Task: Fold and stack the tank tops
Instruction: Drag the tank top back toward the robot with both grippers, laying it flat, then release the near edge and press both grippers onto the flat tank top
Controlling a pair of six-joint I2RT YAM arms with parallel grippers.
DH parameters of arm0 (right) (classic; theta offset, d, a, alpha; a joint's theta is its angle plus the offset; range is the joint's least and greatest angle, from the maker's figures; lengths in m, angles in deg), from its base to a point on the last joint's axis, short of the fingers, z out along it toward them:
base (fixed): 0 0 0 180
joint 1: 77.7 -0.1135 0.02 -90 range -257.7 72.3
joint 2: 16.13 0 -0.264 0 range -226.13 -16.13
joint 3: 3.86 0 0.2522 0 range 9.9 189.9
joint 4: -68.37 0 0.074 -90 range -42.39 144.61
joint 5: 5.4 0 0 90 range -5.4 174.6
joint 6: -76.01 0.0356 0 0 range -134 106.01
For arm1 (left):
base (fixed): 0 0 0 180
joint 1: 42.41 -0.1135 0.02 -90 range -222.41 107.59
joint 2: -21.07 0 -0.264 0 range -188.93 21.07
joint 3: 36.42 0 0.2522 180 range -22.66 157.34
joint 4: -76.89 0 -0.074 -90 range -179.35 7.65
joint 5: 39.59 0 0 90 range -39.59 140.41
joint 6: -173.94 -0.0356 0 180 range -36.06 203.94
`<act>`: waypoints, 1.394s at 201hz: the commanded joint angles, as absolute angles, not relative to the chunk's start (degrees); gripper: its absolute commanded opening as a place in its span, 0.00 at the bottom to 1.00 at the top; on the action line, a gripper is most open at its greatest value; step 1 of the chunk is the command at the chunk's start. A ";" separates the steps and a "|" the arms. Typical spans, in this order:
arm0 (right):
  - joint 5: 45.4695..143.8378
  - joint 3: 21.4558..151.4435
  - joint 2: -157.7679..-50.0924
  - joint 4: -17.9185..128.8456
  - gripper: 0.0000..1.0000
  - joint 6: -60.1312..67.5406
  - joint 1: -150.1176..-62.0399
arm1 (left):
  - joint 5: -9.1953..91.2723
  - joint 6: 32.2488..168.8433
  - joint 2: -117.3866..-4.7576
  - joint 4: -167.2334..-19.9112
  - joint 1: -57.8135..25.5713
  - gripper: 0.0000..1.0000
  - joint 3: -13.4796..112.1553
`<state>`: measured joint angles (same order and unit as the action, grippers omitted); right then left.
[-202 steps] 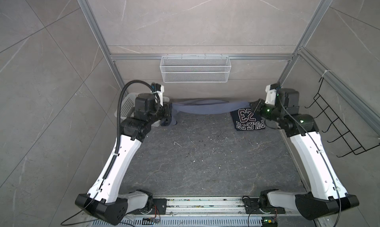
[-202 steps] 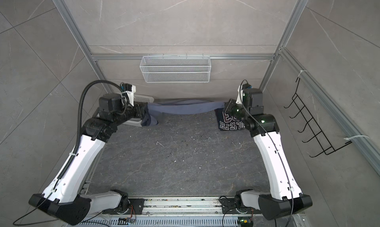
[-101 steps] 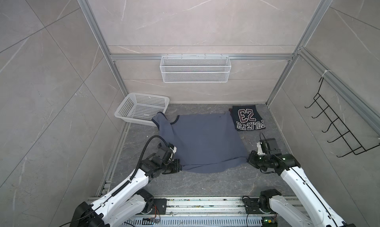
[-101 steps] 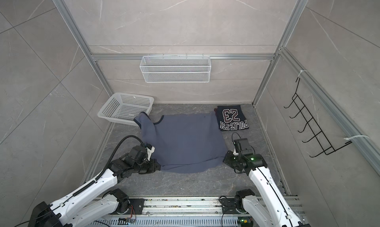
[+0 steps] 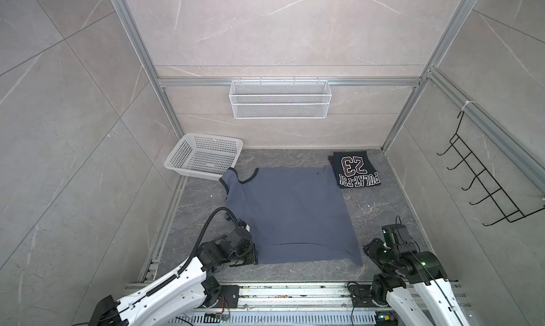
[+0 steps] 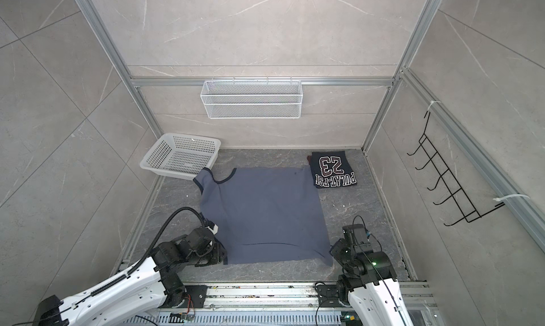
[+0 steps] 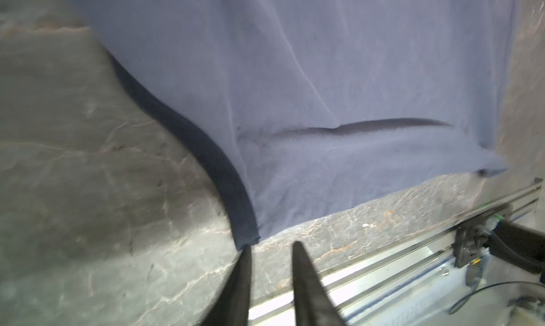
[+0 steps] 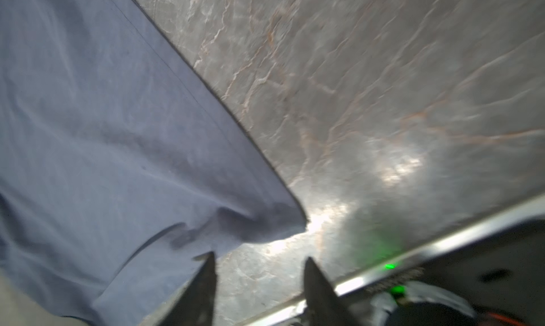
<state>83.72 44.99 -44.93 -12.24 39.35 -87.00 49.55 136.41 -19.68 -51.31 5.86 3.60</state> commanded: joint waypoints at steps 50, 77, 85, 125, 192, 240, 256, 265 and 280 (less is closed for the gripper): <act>90.40 53.61 -54.21 -4.66 0.69 29.74 -86.89 | 59.15 131.84 -20.76 -50.77 6.10 0.58 17.42; 98.29 51.86 -62.61 3.31 0.70 28.00 -87.56 | 52.79 128.82 -39.61 -62.13 8.10 0.60 23.33; 100.64 50.56 -64.96 6.46 0.70 27.79 -88.23 | 52.57 128.70 -43.55 -64.29 8.85 0.60 24.31; 100.24 46.20 -77.00 19.60 0.70 31.88 -97.72 | 48.79 131.95 -55.45 -73.90 9.80 0.64 21.73; 93.79 43.35 -91.71 24.99 0.68 35.76 -98.70 | 49.65 138.11 -57.55 -78.82 11.66 0.69 10.81; 84.26 41.92 -88.42 18.58 0.68 40.37 -95.84 | 50.74 141.01 -54.57 -75.23 15.33 0.73 7.07; 84.21 41.54 -87.09 17.69 0.68 39.61 -92.66 | 51.74 140.48 -54.61 -73.09 18.74 0.74 9.81; 83.22 41.78 -86.44 16.88 0.69 39.00 -90.99 | 52.07 139.88 -54.37 -72.17 20.13 0.75 12.06; 82.94 42.68 -86.05 16.25 0.69 36.76 -88.59 | 53.11 138.28 -52.44 -69.71 20.86 0.76 15.94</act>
<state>87.17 42.89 -87.15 20.70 38.34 -91.43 51.91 139.01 -54.35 -76.49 18.93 10.53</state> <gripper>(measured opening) 0.687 0.753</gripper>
